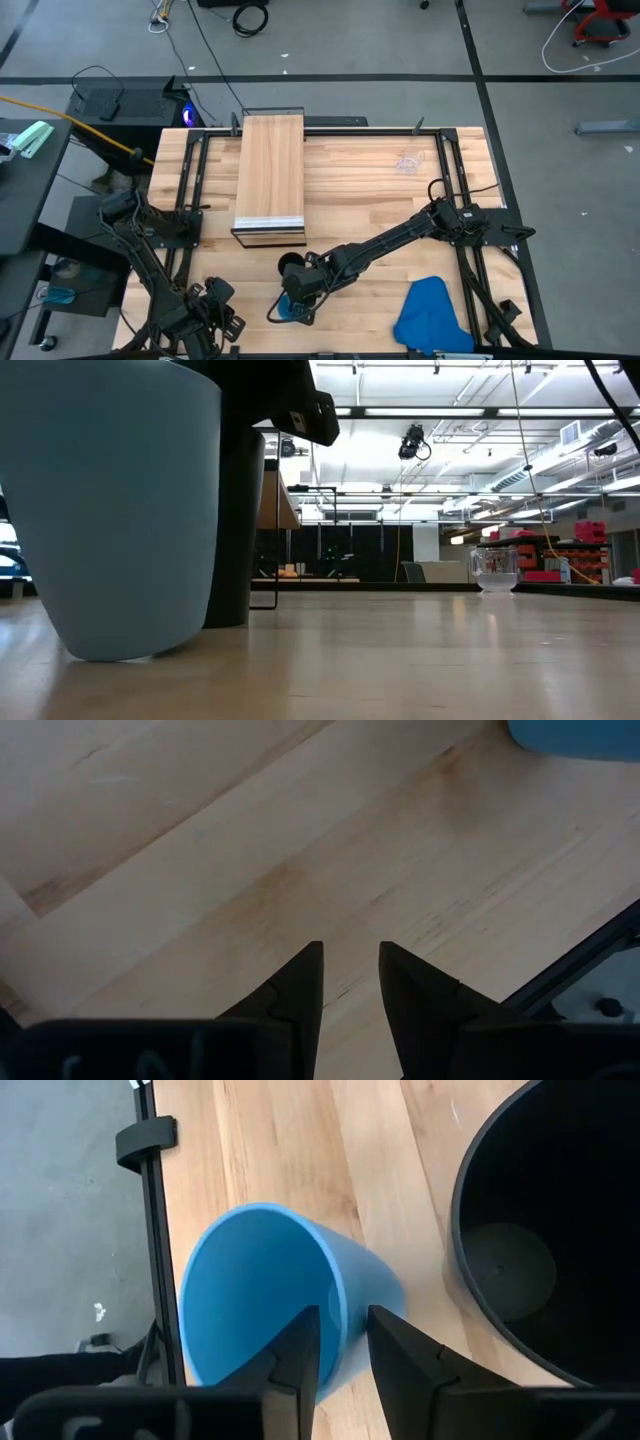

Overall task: Stack small to large cups/mugs on shelf
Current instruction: Move the blue cup to the bottom of the table, then move the transparent mug to the bottom of the table

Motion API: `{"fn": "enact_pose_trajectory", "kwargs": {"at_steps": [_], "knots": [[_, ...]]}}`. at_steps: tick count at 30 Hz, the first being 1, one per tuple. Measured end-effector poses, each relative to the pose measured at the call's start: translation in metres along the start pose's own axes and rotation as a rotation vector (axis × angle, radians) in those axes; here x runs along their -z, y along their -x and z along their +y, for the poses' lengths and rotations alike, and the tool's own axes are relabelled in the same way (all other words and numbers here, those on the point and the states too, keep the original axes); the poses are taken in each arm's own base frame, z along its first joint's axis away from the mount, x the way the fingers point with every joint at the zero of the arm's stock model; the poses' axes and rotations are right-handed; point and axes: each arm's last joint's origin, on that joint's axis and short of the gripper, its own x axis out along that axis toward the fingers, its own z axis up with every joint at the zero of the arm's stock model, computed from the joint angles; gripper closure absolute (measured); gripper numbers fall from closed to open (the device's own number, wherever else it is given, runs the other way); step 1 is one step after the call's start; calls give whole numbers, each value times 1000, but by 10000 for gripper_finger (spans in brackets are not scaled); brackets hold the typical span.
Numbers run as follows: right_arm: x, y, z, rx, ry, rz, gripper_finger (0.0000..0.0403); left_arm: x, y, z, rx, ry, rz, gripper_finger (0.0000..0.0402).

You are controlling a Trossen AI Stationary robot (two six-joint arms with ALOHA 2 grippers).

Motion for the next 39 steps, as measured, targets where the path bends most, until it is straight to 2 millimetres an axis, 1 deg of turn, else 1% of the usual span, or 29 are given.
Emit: {"fn": "enact_pose_trajectory", "kwargs": {"at_steps": [5,12,16,23,26,29,32,36,39], "knots": [[1,1,1,-29,-3,22,308,0,0,0,1,0,0,294],[-4,19,-1,-26,-6,14,308,0,0,0,3,1,2,294],[-4,20,-6,0,-15,36,308,0,0,-1,6,2,3,294],[1,24,-8,25,-28,82,308,1,0,-1,11,3,6,294],[5,31,-7,31,-35,119,308,1,0,-1,13,4,7,294],[13,48,-5,55,-25,178,310,1,0,-2,17,5,8,294],[23,72,-3,100,-20,236,311,1,0,-2,19,5,9,294],[37,116,-6,225,-44,276,312,1,0,-2,24,7,11,294],[46,154,-15,341,-97,278,312,1,0,-3,26,8,12,294]]}}
